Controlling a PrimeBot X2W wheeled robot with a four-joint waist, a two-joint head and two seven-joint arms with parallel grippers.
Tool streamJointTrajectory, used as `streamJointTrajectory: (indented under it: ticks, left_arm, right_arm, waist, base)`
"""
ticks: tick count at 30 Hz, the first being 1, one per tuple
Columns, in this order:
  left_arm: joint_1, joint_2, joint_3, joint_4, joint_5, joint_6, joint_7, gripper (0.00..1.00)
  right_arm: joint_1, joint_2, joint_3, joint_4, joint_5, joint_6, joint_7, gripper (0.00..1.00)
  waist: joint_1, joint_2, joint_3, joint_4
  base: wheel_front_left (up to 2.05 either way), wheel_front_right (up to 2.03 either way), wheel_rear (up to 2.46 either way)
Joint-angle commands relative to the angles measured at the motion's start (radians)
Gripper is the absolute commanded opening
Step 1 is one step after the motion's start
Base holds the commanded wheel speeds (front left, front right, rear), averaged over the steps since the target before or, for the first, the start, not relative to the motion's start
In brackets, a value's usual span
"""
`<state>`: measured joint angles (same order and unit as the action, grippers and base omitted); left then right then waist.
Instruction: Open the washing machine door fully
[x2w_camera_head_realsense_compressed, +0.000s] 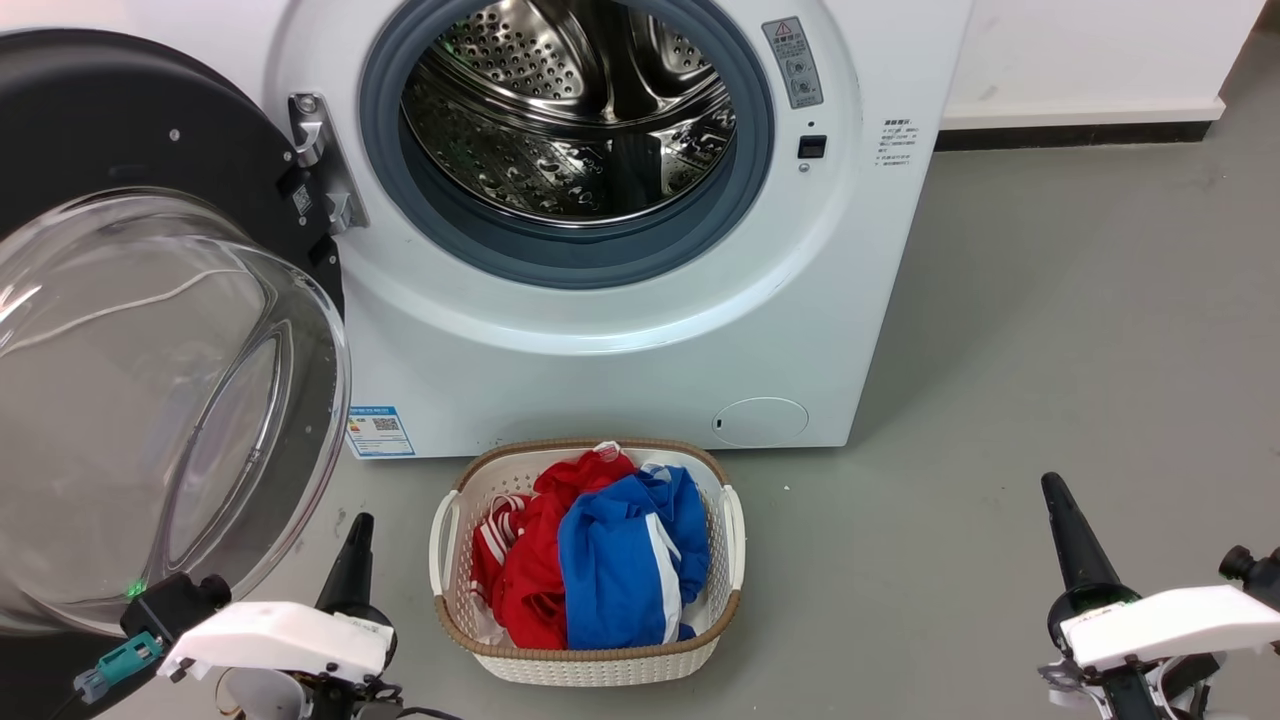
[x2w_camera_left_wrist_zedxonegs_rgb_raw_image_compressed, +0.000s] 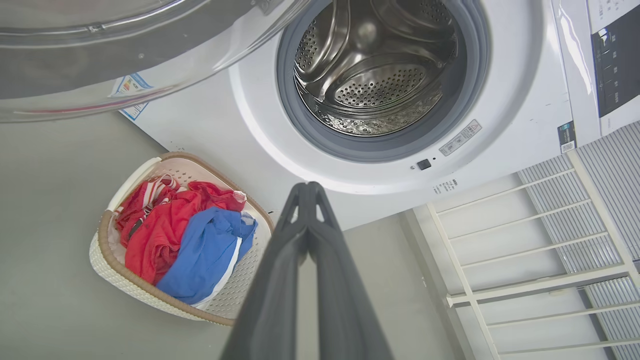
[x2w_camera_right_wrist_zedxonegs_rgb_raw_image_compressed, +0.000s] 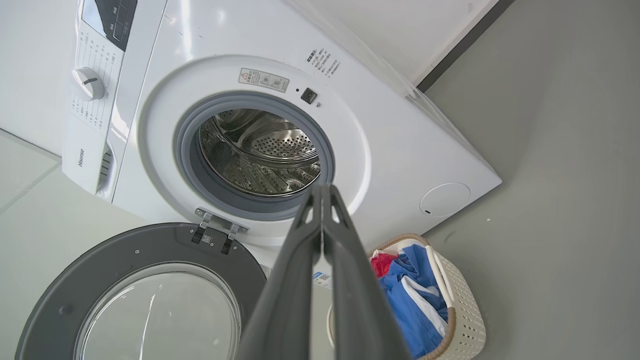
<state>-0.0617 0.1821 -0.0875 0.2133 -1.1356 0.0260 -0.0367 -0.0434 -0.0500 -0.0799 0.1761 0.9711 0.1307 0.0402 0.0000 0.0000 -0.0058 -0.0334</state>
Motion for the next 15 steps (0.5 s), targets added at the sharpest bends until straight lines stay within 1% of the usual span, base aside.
streamJointTrajectory:
  ticks: [1,13,15]
  left_arm:
    - [-0.028,0.001,0.012,-0.006,-0.018,-0.008,0.006,0.0]
    - [-0.034,-0.027,0.053,0.002,-0.12,-0.041,0.036,0.0]
    - [-0.035,-0.036,0.065,0.004,-0.151,-0.052,0.045,0.0]
  right_arm:
    - [-0.026,-0.001,-0.003,-0.005,0.027,0.0,0.003,0.0]
    - [-0.036,-0.001,-0.01,0.01,0.161,0.0,0.019,0.0]
    - [-0.039,-0.001,-0.013,0.016,0.202,0.0,0.023,0.0]
  waist:
    - [0.0,0.0,0.0,0.0]
    - [0.0,0.0,0.002,0.006]
    - [0.0,0.0,0.002,0.008]
  base:
    - [0.0,0.0,0.0]
    - [0.0,0.0,0.0]
    - [0.0,0.0,0.0]
